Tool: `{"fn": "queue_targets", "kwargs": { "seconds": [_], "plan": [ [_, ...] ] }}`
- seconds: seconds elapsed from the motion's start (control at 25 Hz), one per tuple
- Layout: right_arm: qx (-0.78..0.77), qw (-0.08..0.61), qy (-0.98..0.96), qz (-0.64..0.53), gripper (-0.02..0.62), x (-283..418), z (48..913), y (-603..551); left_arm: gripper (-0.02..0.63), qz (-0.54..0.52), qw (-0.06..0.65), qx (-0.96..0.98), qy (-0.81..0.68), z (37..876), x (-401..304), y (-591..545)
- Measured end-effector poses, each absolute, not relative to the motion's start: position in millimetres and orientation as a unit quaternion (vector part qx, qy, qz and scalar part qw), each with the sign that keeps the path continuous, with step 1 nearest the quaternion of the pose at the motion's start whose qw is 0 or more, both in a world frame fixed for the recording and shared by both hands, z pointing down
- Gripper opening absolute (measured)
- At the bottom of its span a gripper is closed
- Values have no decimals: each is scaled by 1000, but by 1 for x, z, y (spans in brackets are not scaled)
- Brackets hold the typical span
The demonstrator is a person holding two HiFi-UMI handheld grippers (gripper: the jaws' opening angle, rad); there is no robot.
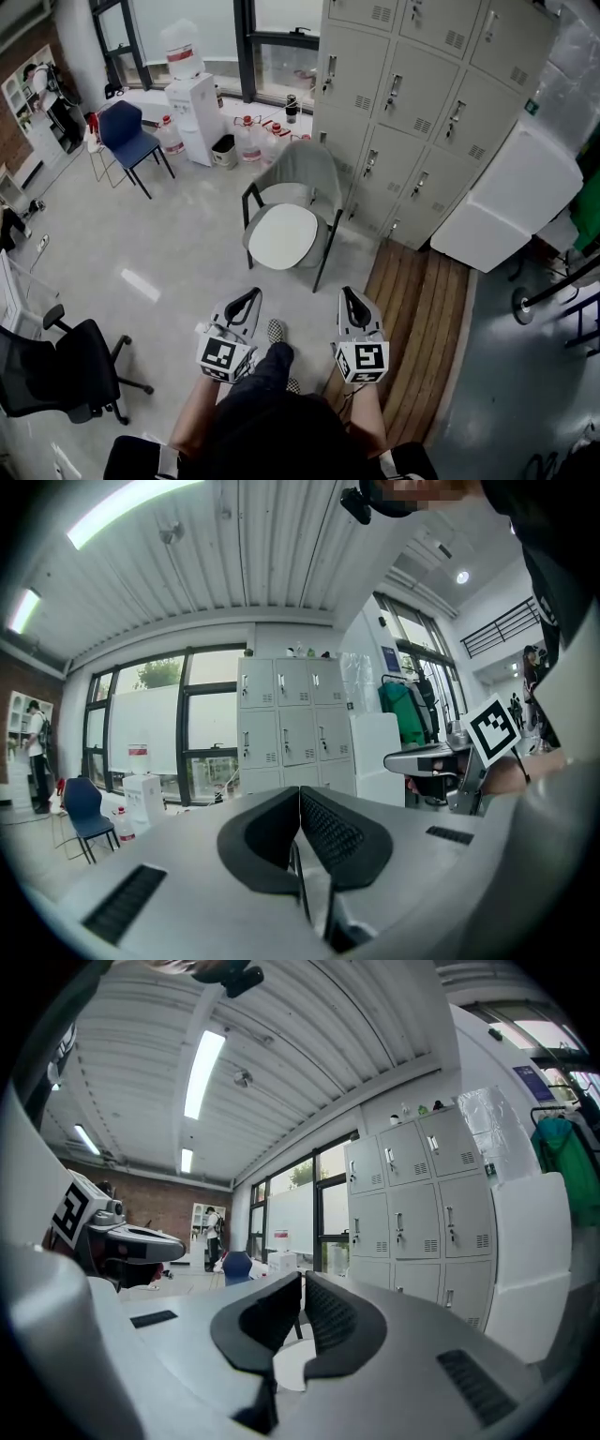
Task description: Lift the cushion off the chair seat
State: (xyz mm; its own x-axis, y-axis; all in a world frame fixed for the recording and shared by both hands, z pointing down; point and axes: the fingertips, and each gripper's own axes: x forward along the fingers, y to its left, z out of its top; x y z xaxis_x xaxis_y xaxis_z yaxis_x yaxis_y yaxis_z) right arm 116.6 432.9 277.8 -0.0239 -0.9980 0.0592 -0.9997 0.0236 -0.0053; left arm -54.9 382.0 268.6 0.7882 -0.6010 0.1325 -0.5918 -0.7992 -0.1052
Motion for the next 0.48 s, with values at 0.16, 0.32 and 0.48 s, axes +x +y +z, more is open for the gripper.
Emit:
{"fn": "queue_targets", "kwargs": {
  "seconds": [0.16,0.32,0.48],
  "plan": [
    [698,28,-715,33,35,127,293,399,18,-80,24,-948,308,276,-37,344],
    [697,38,-714,44,35,142,299,355,17,-80,16,-949,303,282,-17,297],
    [696,41,-716,49,34,154,297,305,18,-80,5,-951,299,286,-2,248]
  ]
}}
